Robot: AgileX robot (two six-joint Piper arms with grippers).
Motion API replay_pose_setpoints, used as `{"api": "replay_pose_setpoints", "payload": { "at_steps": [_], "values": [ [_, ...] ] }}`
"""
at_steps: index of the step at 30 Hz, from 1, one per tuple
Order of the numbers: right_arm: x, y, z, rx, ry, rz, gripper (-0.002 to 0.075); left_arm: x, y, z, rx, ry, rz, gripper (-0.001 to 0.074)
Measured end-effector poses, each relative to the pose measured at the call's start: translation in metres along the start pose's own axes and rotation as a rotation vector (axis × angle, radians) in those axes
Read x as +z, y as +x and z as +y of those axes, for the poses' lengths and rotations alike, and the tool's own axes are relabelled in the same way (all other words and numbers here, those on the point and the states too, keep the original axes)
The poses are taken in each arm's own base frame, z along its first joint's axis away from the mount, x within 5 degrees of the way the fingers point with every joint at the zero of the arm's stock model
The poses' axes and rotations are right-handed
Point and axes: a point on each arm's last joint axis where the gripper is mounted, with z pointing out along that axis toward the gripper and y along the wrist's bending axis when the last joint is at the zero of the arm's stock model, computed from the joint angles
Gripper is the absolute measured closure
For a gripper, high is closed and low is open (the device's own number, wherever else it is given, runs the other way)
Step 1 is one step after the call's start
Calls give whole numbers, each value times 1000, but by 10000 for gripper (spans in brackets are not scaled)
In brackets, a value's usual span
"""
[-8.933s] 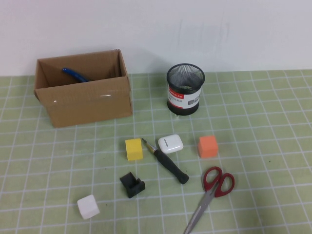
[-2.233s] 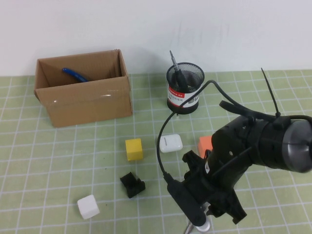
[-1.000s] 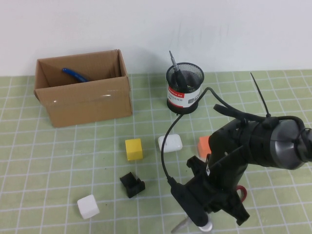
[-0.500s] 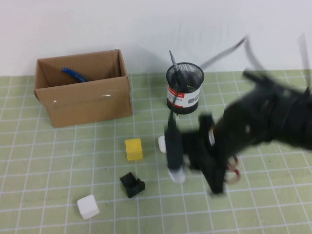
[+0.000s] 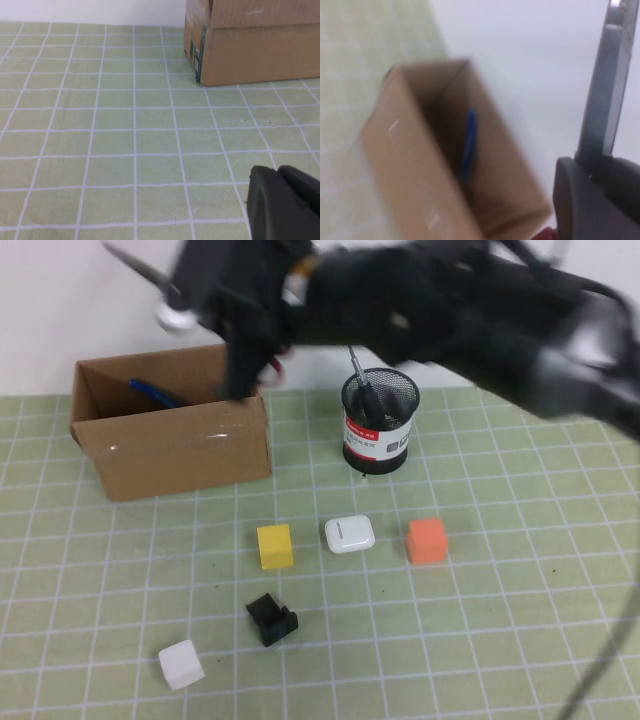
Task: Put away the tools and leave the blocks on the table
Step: Place the Scissors into the box
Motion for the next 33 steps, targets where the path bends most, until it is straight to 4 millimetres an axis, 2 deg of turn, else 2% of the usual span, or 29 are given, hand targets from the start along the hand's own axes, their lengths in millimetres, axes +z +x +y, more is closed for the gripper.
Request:
{"api": "replay_pose_setpoints", "payload": {
  "at_steps": [1, 2, 3, 4, 5, 6, 7, 8, 9, 10, 13, 14, 17, 18, 19, 20, 33],
  "values": [
    [7, -7, -5, -6, 21, -27, 669, 0, 0, 0, 0, 0, 0, 739],
    [18, -10, -8, -21, 34, -42, 734, 0, 0, 0, 0, 0, 0, 739],
    [28, -12, -11, -36, 48, -57, 734, 0, 0, 0, 0, 0, 0, 739],
    [41, -10, -10, -47, 51, -61, 669, 0, 0, 0, 0, 0, 0, 739],
    [51, -11, -11, -56, 62, -74, 734, 0, 0, 0, 0, 0, 0, 739],
    [61, -11, -11, -68, 69, -82, 669, 0, 0, 0, 0, 0, 0, 739],
    [67, -11, -12, -77, 76, -91, 669, 0, 0, 0, 0, 0, 0, 739],
    [76, -9, -11, -89, 82, -97, 734, 0, 0, 0, 0, 0, 0, 739],
    [83, -8, -11, -99, 88, -103, 669, 0, 0, 0, 0, 0, 0, 739],
    [90, -6, -9, -106, 90, -105, 734, 0, 0, 0, 0, 0, 0, 739],
    [108, 3, -3, -121, 91, -105, 734, 0, 0, 0, 0, 0, 0, 739],
    [114, 8, 0, -131, 84, -96, 670, 0, 0, 0, 0, 0, 0, 739],
    [132, 26, 13, -156, 49, -56, 670, 0, 0, 0, 0, 0, 0, 739],
    [136, 30, 16, -163, 39, -44, 670, 0, 0, 0, 0, 0, 0, 739],
    [139, 33, 18, -168, 33, -37, 734, 0, 0, 0, 0, 0, 0, 739],
    [141, 35, 20, -175, 29, -33, 670, 0, 0, 0, 0, 0, 0, 739],
    [143, 39, 22, -198, 18, -15, 643, 0, 0, 0, 0, 0, 0, 739]
  ]
}}
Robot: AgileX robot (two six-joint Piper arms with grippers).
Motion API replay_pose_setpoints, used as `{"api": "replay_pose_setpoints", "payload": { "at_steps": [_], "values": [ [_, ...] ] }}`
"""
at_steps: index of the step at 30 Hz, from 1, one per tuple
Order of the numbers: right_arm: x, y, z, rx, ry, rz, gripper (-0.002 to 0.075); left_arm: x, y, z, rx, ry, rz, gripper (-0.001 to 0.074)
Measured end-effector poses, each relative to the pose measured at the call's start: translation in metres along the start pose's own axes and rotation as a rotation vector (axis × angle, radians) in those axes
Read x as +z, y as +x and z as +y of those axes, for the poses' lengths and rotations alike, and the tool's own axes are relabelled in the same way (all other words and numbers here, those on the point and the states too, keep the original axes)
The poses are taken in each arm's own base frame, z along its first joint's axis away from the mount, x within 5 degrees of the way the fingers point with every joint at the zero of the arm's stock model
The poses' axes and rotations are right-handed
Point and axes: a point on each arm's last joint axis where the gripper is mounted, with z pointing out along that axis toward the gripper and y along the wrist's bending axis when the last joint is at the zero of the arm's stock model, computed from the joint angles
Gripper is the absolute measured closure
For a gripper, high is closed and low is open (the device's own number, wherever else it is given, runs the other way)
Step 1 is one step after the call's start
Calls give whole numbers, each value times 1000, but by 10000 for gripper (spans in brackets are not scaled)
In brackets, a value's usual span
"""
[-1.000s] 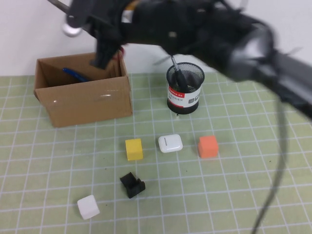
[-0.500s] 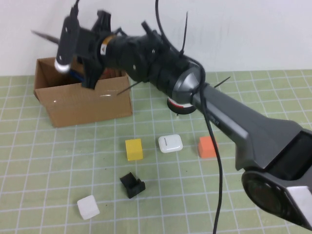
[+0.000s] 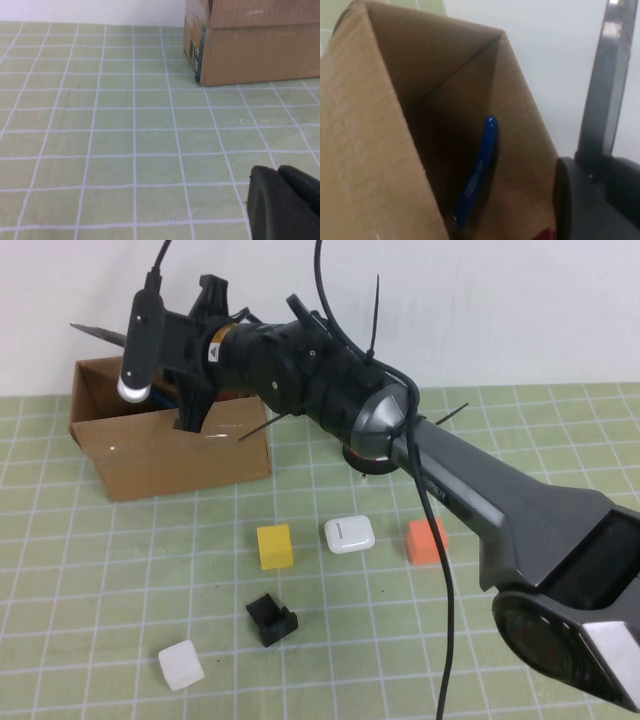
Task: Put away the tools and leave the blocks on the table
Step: Place the Scissors into the box
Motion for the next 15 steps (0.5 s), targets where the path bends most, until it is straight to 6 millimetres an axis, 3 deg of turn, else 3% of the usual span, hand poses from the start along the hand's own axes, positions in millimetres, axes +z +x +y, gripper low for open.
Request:
{"api": "replay_pose_setpoints", "payload": {
  "at_steps": [6, 7, 8, 15],
  "values": [
    [-6, -4, -4, -13, -2, 8, 609, 0, 0, 0, 0, 0, 0, 739],
    [-7, -5, -6, -13, 2, 5, 529, 0, 0, 0, 0, 0, 0, 739],
    [-9, -7, -8, -14, 6, 2, 572, 0, 0, 0, 0, 0, 0, 739],
    [-13, -10, -12, -18, 17, -5, 429, 0, 0, 0, 0, 0, 0, 739]
  ]
}}
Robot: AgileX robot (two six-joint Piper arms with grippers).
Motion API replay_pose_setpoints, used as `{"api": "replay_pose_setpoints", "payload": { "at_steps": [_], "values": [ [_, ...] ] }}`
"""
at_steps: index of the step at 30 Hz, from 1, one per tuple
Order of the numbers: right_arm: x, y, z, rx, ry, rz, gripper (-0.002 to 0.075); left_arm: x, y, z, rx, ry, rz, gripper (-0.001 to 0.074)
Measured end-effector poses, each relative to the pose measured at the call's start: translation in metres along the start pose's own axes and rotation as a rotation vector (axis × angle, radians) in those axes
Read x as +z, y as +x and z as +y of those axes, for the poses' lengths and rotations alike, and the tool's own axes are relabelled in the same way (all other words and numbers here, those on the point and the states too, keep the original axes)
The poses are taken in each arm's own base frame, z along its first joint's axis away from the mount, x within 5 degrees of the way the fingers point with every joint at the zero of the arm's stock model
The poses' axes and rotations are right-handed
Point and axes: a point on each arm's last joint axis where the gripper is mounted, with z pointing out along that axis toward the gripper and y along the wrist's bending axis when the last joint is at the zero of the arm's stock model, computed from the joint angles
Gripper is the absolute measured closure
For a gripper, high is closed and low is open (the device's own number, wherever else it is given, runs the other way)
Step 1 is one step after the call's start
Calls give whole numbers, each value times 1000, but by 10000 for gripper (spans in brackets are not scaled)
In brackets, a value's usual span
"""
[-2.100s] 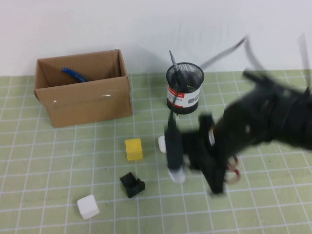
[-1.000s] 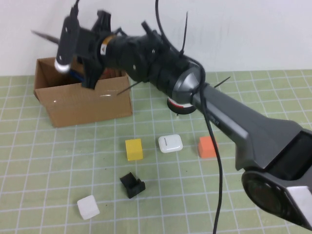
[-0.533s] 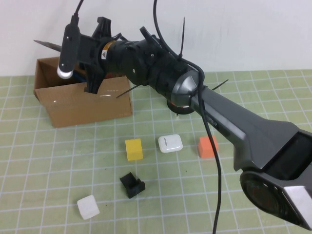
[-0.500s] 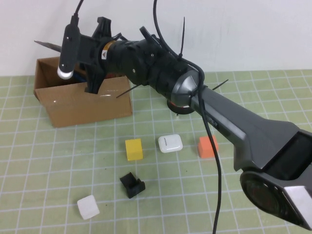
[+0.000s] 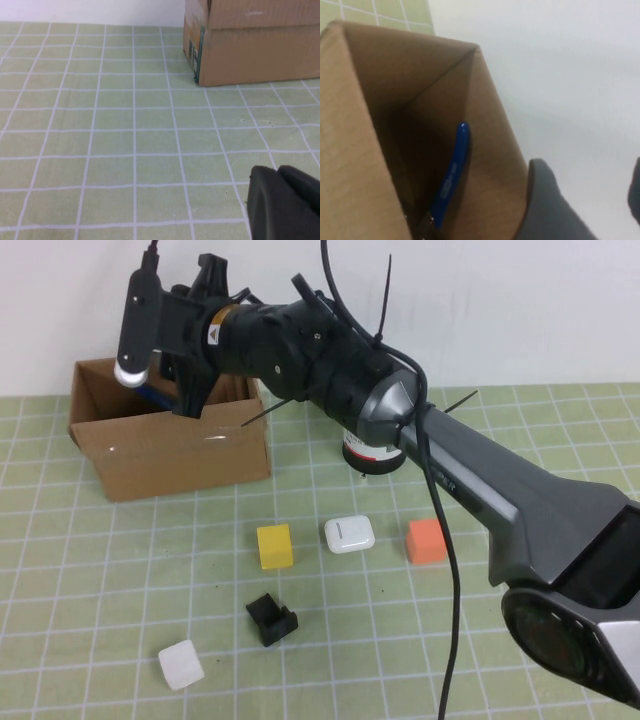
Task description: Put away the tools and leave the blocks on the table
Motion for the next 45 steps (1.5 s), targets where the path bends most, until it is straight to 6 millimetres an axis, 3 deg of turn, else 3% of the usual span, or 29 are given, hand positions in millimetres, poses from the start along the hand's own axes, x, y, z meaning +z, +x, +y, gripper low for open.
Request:
{"api": "replay_pose_setpoints", "payload": {
  "at_steps": [4, 6, 9, 13, 19, 27, 30, 36, 42, 45],
  "values": [
    [-7, -5, -3, 31, -15, 22, 434, 0, 0, 0, 0, 0, 0, 739],
    [-19, -13, -7, 116, -40, 64, 484, 0, 0, 0, 0, 0, 0, 739],
    [-54, -34, -21, 222, -59, 137, 641, 0, 0, 0, 0, 0, 0, 739],
    [-107, -53, -44, 320, -70, 222, 715, 0, 0, 0, 0, 0, 0, 739],
    [-160, -56, -66, 453, -53, 370, 730, 0, 0, 0, 0, 0, 0, 739],
    [-196, -63, -81, 724, 47, 403, 734, 0, 0, 0, 0, 0, 0, 739],
    [-205, -63, -88, 741, 65, 390, 734, 0, 0, 0, 0, 0, 0, 739],
    [-225, -53, -108, 786, 89, 369, 736, 0, 0, 0, 0, 0, 0, 739],
    [-257, -38, -136, 825, 98, 319, 736, 0, 0, 0, 0, 0, 0, 739],
    [-272, -30, -140, 833, 111, 345, 736, 0, 0, 0, 0, 0, 0, 739]
  ]
}}
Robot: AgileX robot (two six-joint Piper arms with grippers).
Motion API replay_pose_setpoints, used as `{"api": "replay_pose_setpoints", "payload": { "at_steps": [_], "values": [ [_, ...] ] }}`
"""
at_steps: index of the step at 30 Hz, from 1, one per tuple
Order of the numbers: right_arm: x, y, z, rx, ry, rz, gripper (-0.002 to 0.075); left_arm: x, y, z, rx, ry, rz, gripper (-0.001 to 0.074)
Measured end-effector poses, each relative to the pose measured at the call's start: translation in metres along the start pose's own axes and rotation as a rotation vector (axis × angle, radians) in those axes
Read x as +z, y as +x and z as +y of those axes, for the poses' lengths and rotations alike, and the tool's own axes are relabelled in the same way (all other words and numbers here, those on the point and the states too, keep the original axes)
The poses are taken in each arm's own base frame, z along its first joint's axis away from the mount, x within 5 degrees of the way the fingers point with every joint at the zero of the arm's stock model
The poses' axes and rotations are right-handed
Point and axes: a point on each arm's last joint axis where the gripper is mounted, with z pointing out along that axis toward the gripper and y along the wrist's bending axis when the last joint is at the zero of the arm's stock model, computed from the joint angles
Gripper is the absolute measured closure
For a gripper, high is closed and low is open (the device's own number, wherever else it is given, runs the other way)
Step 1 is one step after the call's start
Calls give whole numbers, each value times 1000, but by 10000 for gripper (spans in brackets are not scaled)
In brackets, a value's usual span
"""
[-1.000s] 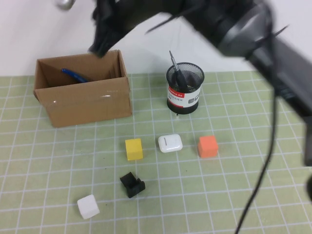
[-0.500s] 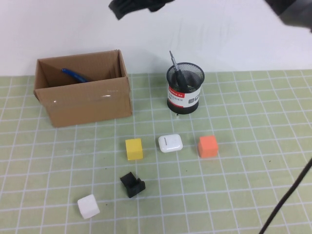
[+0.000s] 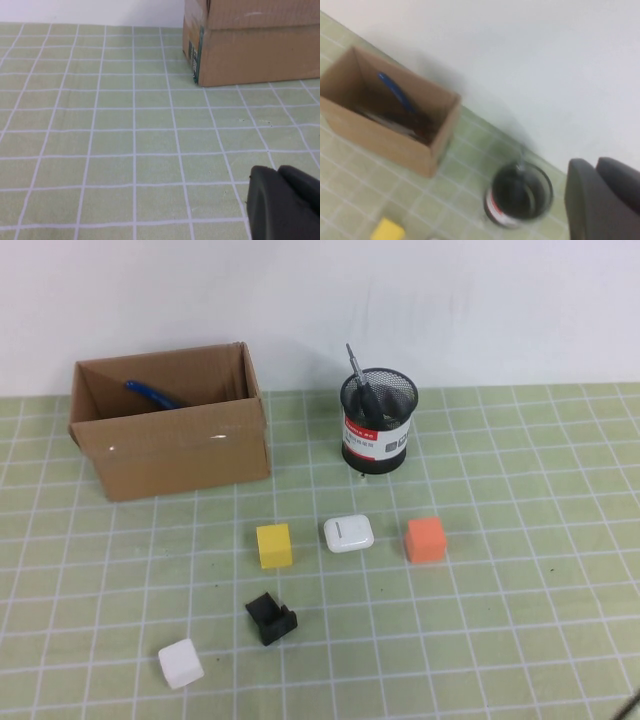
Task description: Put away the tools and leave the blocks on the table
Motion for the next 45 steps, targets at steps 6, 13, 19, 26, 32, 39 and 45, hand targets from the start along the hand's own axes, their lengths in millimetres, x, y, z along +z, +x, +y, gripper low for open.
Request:
{"api": "replay_pose_setpoints", "payload": {
  "at_steps": [6, 13, 19, 26, 32, 39, 45],
  "values": [
    [-34, 35, -3, -66, 23, 70, 736, 0, 0, 0, 0, 0, 0, 739],
    [-75, 114, -13, -61, 105, -133, 736, 0, 0, 0, 0, 0, 0, 739],
    [-94, 229, -20, 67, 222, -286, 736, 0, 0, 0, 0, 0, 0, 739],
    [-106, 361, -5, 196, 440, -486, 736, 0, 0, 0, 0, 0, 0, 739],
    [-91, 427, 7, 274, 558, -506, 736, 0, 0, 0, 0, 0, 0, 739],
    [-90, 444, 14, 316, 556, -452, 736, 0, 0, 0, 0, 0, 0, 739],
    [-83, 463, 20, 342, 516, -247, 736, 0, 0, 0, 0, 0, 0, 739]
  ]
}}
